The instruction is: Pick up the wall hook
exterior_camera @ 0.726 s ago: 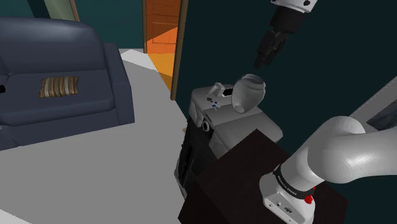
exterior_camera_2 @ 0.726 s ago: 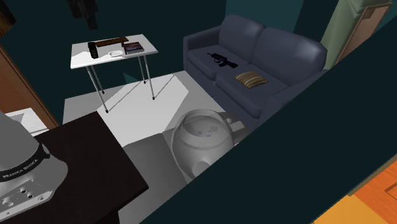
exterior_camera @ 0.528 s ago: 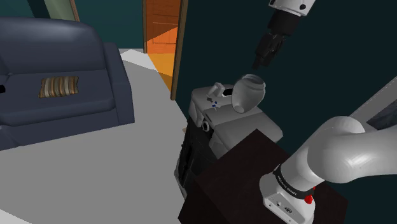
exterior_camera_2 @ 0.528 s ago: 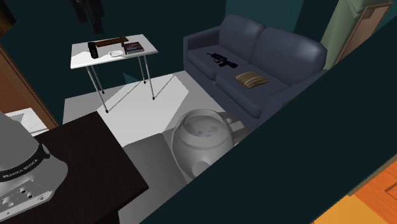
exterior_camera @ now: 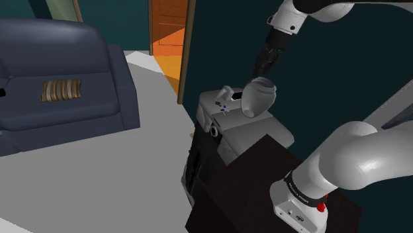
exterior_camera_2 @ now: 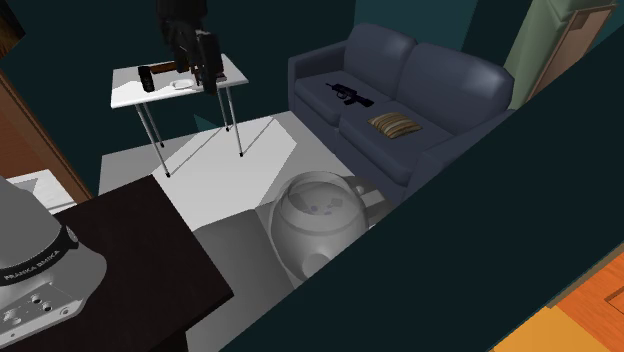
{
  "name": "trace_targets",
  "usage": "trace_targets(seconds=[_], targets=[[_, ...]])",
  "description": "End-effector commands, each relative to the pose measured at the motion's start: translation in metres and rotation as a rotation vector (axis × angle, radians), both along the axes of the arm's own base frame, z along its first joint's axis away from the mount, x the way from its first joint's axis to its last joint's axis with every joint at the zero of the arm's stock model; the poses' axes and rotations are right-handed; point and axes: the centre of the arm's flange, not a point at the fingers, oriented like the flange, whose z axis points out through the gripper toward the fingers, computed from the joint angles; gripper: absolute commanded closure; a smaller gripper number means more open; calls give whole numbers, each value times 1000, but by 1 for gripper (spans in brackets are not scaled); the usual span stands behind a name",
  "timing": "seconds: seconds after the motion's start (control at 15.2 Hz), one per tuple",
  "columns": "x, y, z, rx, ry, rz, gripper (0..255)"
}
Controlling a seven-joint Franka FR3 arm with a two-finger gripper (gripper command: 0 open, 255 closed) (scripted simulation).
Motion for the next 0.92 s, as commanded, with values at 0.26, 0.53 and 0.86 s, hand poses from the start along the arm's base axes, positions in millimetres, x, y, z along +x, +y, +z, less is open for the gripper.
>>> trace_targets(seconds=[0.26,0.53,0.86], targets=[[43,-49,-50,14,-7,1,0],[71,-80,-84,24,-12,1,0],[105,-120,-126,37,-17,1,0]])
